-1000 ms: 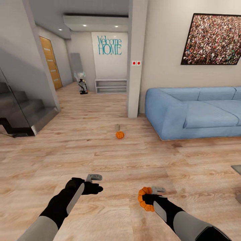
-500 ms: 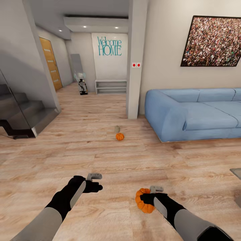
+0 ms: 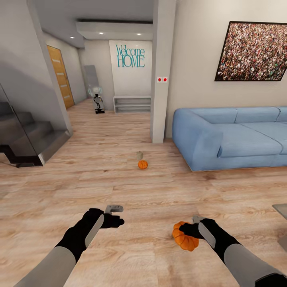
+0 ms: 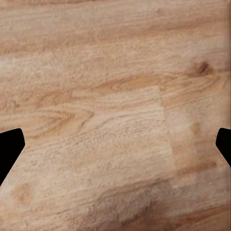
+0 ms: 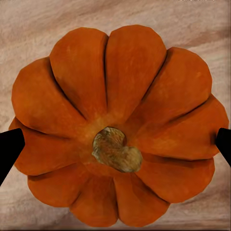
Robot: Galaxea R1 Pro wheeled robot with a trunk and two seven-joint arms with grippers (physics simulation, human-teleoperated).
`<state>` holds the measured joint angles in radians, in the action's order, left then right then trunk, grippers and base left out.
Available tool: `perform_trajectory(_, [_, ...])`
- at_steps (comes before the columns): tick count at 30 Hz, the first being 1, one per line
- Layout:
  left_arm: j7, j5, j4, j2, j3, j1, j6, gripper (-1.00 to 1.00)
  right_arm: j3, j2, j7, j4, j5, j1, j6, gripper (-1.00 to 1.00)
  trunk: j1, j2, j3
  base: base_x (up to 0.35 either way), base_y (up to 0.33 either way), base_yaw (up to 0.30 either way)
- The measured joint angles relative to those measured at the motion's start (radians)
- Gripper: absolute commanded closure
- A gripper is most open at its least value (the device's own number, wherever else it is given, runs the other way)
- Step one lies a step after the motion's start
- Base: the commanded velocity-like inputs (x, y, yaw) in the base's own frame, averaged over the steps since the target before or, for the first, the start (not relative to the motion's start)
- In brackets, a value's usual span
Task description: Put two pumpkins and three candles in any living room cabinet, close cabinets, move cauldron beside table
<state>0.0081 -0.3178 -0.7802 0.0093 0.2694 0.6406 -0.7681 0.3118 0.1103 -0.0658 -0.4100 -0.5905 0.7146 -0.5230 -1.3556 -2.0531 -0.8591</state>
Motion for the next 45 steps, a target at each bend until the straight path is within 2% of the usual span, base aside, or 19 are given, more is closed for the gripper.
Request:
perform_trajectory(9, [-0.004, 0.0, -0.046, -0.001, 0.001, -0.001, -0.007, -1.0, 0.002, -0.001, -0.007, -0.001, 0.007, -0.001, -0.006, 1.0, 0.035, 0.063, 0.028, 0.0, 0.0, 0.0])
perform_trajectory(28, [-0.004, -0.001, -0.05, -0.002, 0.001, -0.002, -0.01, -1.0, 0.002, -0.001, -0.005, -0.001, 0.006, -0.002, -0.006, 1.0, 0.107, 0.196, 0.088, 0.0, 0.0, -0.005])
perform_trajectory(45, [-0.006, -0.002, -0.05, -0.002, 0.002, -0.001, -0.007, -1.0, 0.003, -0.007, -0.002, 0.001, 0.007, -0.002, -0.005, 1.0, 0.173, 0.315, 0.141, 0.0, 0.0, -0.204])
